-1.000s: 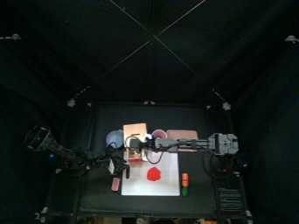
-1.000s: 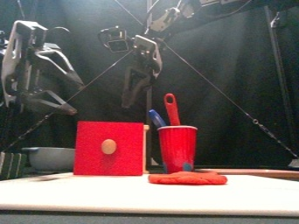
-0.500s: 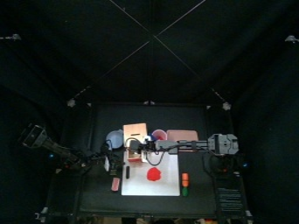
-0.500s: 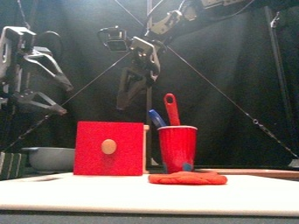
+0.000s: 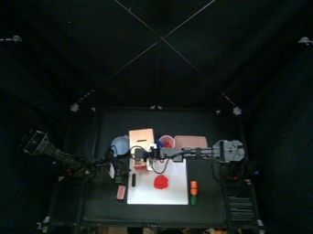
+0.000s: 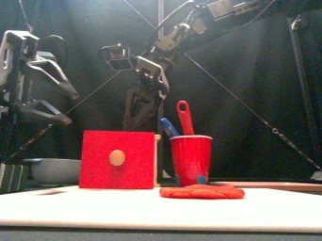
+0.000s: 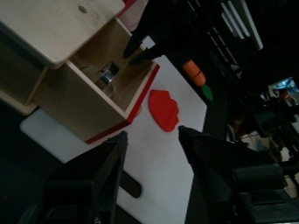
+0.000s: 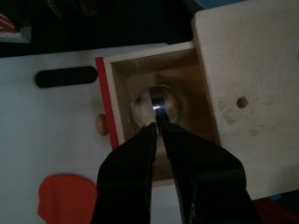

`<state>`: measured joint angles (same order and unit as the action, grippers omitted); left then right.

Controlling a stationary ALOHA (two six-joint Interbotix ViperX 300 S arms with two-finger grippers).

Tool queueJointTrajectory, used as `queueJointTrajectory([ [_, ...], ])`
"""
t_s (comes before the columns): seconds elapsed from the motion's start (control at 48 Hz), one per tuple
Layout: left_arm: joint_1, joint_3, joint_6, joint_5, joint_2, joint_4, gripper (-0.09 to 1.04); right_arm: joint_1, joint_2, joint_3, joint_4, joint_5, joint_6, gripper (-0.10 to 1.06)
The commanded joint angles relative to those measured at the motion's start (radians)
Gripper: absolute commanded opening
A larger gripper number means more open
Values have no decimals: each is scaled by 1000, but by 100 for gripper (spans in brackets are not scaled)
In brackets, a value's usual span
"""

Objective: Get the cutter from the drawer then cut the dough then place the extra dough in the bowl
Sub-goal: Place the cutter on the board

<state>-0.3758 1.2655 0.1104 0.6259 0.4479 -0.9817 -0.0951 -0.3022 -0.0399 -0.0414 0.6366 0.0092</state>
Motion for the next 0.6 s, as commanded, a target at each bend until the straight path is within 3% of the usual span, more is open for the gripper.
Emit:
queueJointTrajectory([
  [0.021, 2, -11, -2, 5, 3, 2, 87, 0, 18, 15, 0, -6, 0, 58],
  [0.354, 2, -9, 0, 3, 3, 0, 87, -2, 17, 17, -23, -9, 6, 75],
  [0.604, 2, -9, -2, 5, 3, 0, 87, -2, -12, 25, -41, -14, 11, 76],
])
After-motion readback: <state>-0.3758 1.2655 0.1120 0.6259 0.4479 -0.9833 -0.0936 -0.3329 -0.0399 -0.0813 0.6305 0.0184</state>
